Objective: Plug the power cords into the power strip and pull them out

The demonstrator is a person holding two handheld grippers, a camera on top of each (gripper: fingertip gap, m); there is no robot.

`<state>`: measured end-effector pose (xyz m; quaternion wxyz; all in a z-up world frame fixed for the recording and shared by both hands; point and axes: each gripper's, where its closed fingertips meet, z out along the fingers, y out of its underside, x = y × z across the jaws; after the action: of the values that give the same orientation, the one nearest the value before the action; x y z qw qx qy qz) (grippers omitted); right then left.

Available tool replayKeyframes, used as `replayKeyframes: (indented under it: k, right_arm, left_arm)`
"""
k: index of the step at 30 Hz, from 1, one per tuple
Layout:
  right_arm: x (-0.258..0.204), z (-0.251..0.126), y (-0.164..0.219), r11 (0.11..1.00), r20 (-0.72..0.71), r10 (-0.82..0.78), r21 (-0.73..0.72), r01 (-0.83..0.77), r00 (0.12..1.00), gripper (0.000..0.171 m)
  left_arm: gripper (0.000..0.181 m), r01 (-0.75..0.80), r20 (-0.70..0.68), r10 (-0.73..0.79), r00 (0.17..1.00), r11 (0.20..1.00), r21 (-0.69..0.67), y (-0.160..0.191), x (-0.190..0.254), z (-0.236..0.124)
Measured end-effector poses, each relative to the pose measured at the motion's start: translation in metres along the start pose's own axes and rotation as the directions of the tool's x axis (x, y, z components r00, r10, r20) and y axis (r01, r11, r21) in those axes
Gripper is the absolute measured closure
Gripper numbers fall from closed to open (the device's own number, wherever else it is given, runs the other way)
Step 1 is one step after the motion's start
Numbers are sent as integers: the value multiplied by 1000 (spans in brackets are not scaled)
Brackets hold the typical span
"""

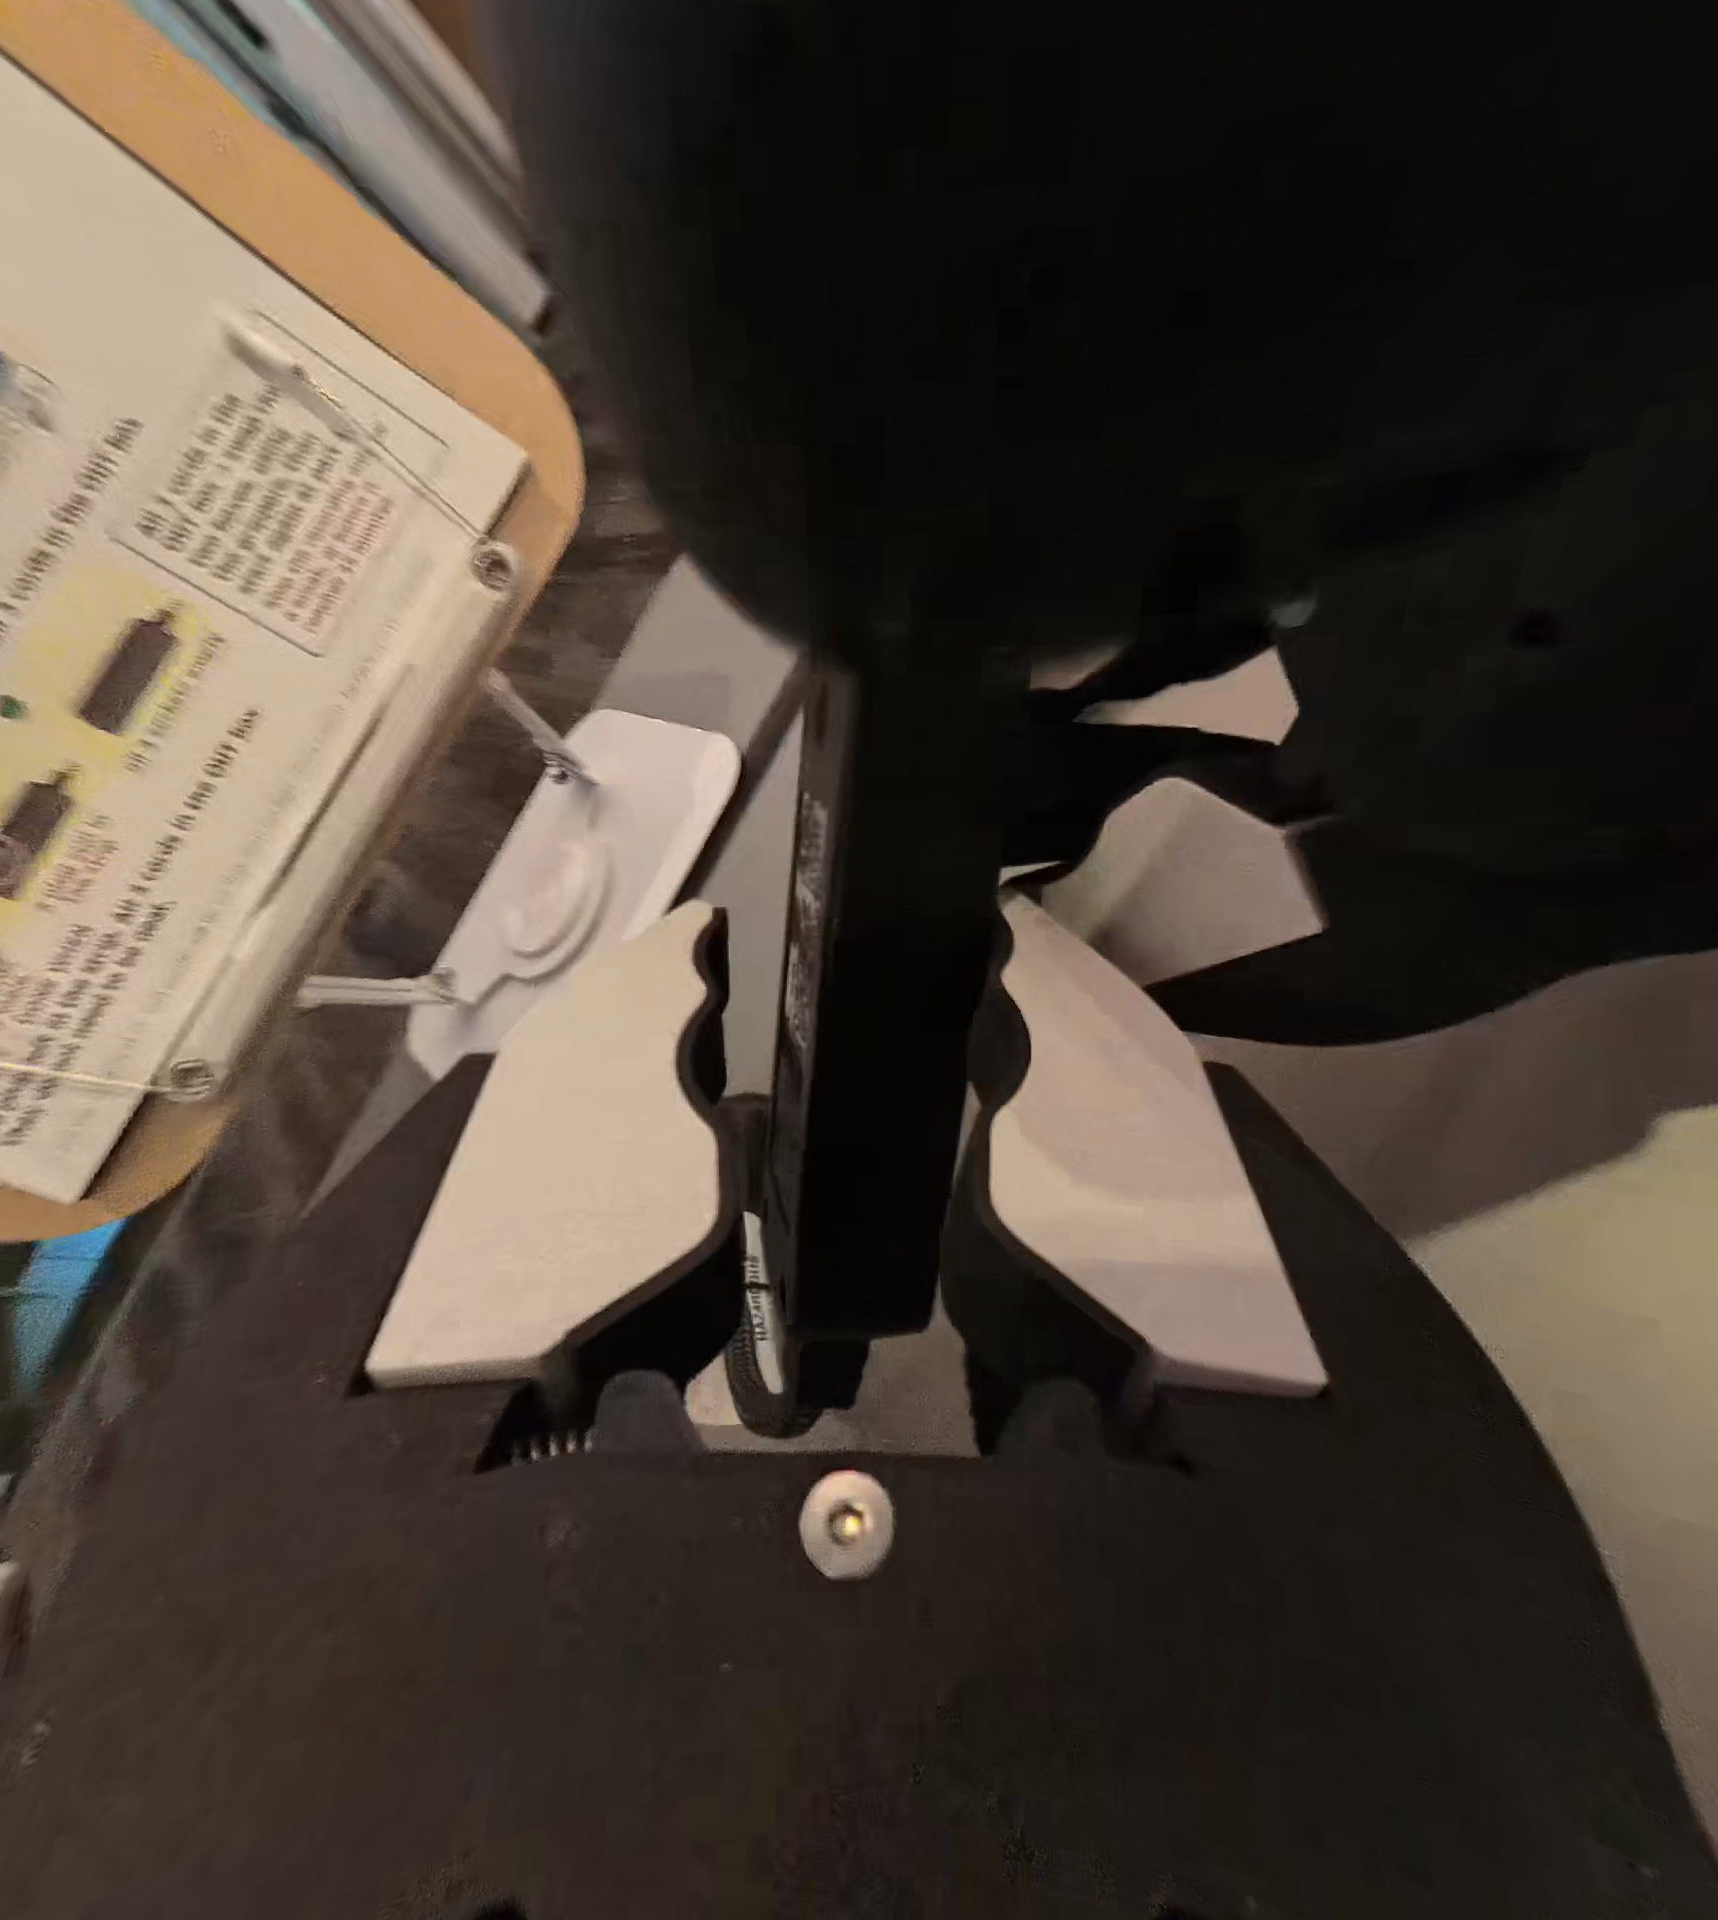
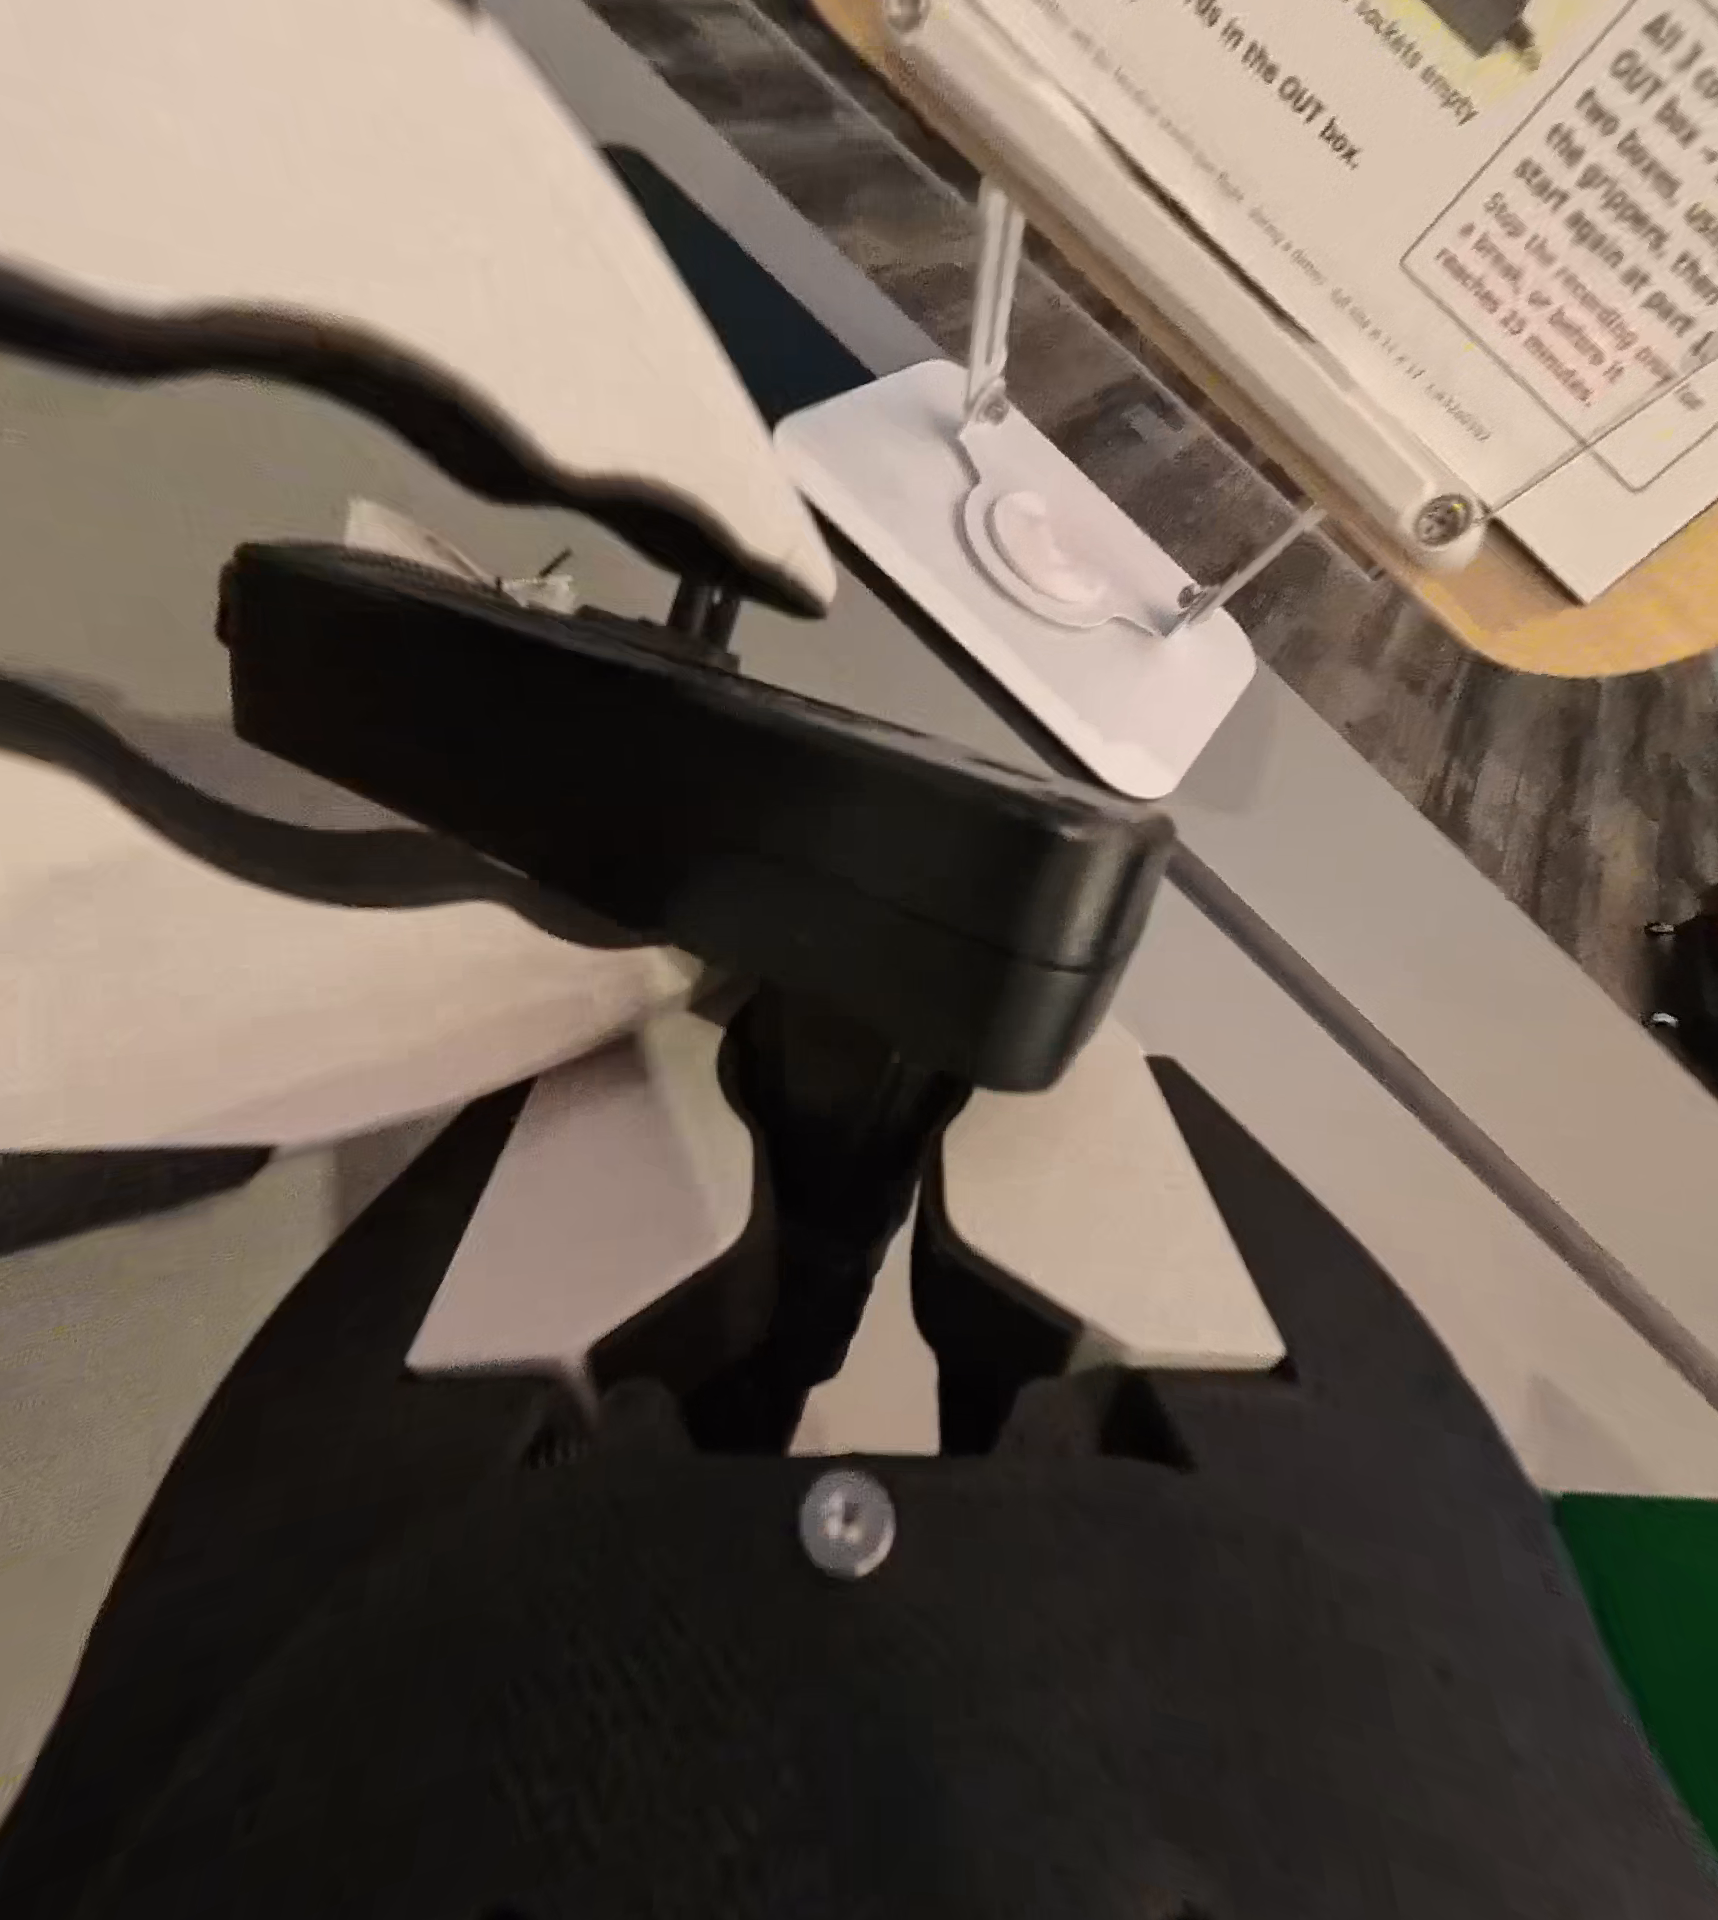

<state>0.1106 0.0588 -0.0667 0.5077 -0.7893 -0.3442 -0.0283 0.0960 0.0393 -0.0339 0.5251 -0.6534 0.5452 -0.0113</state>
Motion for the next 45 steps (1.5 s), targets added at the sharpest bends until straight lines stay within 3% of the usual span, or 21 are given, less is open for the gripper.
replayKeyframes:
  k: [2,6,11,18,21,24,30,34,38,41,45]
  right_arm:
    - [-9,2,2,998,31,-27,-54,28,999,144]
    - [-12,1,-3,998,57,42,-47,-40,997,142]
    - [-7,7,-2,992,10,127,18,-127,992,144]
    - [-8,10,-9,984,-8,124,133,-122,992,146]
    - [-10,10,-5,984,10,119,134,-120,993,145]
    - [-19,14,3,991,115,111,66,-119,987,142]
    - [-38,3,3,995,359,100,-25,-97,928,138]
    - [-53,-7,0,986,492,166,-93,-138,855,134]
    - [-49,-28,-2,957,557,288,-195,-215,779,131]
    - [-37,-57,-23,948,672,290,-106,-299,681,131]
    - [-20,-63,6,996,655,58,11,-87,753,125]
  left_arm:
    - [147,11,-65,-13,998,1000,-22,9,4,0]
    - [151,-41,71,40,997,999,8,6,-7,4]
    - [149,16,75,-20,997,999,52,7,-8,12]
    - [145,35,41,-37,998,998,50,11,-11,11]
    - [146,-55,20,54,998,998,27,12,-6,13]
    - [150,-108,-6,108,994,994,-11,17,0,14]
    - [146,10,-183,-12,983,1000,-11,18,8,3]
    - [146,99,-268,-133,954,986,-134,25,11,-6]
    - [146,197,-257,-291,922,921,-336,57,-1,-13]
    - [144,292,-374,-433,820,878,-379,66,10,-20]
    - [142,354,-505,-550,665,828,-435,60,23,-38]
